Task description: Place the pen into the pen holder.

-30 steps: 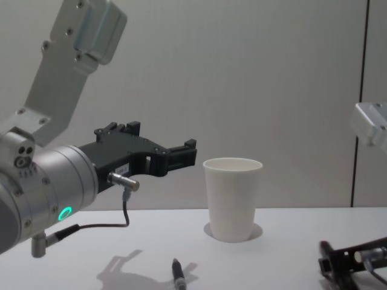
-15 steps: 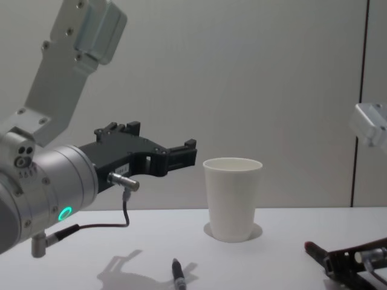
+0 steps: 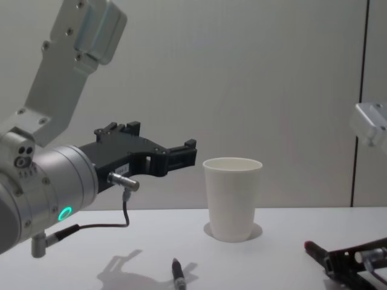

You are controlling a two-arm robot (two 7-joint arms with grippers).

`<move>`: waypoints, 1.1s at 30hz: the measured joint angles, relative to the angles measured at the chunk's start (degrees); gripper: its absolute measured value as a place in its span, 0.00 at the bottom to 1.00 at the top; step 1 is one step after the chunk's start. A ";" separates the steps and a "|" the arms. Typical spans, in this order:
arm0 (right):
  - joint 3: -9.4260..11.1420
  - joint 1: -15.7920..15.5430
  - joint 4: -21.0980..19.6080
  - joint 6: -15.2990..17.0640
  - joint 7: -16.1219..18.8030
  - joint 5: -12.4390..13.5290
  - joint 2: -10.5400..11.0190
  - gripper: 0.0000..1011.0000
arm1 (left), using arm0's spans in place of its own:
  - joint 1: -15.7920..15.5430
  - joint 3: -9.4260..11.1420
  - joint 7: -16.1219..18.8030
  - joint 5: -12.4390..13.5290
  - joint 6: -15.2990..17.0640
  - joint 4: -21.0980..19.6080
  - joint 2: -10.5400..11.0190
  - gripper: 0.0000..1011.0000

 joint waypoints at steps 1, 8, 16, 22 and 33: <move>0.01 -0.06 -0.06 -0.20 0.05 -0.10 0.02 0.17 | 0.00 0.00 0.00 0.00 0.00 0.00 0.00 0.99; 0.11 -0.58 -0.90 -2.61 0.15 -0.85 0.27 0.17 | 0.00 0.00 0.00 0.00 0.00 0.00 0.00 0.99; 0.30 -1.22 -2.28 -6.52 0.00 -2.01 0.59 0.17 | 0.00 0.00 0.00 0.00 0.00 0.00 0.00 0.99; 0.44 -1.52 -3.37 -10.44 -0.29 -2.86 0.67 0.17 | 0.00 0.00 0.00 0.00 0.00 0.00 0.00 0.99; 0.56 -0.54 -4.24 -18.49 -0.20 -4.19 -0.13 0.17 | 0.00 0.00 0.00 0.00 0.00 0.00 0.00 0.99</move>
